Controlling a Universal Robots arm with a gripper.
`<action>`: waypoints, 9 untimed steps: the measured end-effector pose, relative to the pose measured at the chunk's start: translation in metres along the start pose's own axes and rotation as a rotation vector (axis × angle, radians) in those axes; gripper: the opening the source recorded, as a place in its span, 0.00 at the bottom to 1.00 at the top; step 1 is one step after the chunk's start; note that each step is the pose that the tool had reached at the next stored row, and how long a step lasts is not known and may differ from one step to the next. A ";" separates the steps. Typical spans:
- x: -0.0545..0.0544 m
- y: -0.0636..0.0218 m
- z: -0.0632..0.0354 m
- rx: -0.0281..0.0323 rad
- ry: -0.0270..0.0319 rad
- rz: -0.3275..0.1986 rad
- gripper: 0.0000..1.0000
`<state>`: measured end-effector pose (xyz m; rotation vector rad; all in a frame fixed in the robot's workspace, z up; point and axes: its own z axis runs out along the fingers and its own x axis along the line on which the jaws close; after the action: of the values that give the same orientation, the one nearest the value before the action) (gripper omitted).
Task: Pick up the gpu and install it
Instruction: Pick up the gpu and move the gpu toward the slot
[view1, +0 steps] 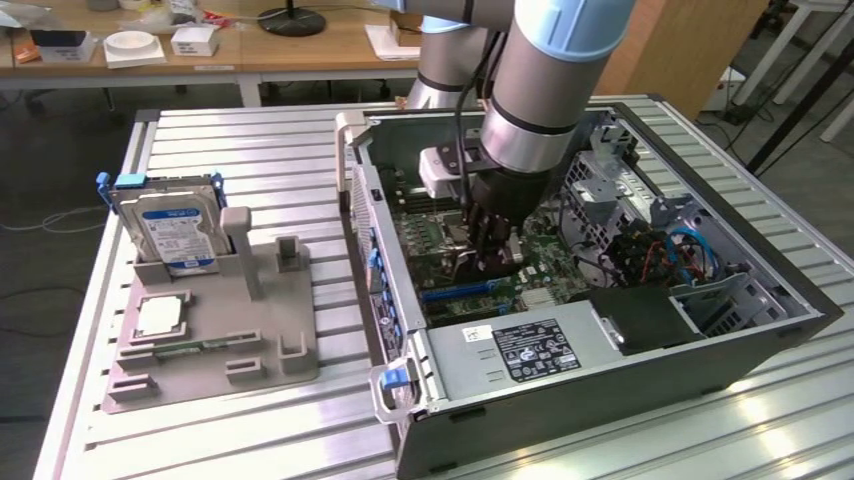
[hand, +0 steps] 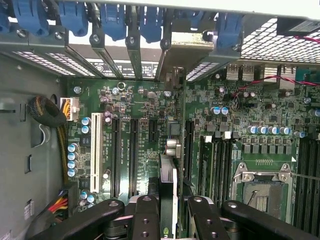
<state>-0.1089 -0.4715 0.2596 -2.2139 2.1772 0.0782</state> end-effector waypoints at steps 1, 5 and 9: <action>0.000 0.0001 0.0003 0.0007 0.0000 0.000 0.27; 0.000 0.0013 0.0012 0.0032 0.0002 0.000 0.27; 0.000 0.0025 0.0017 0.0039 0.0000 0.000 0.27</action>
<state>-0.1115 -0.4710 0.2580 -2.2122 2.1751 0.0739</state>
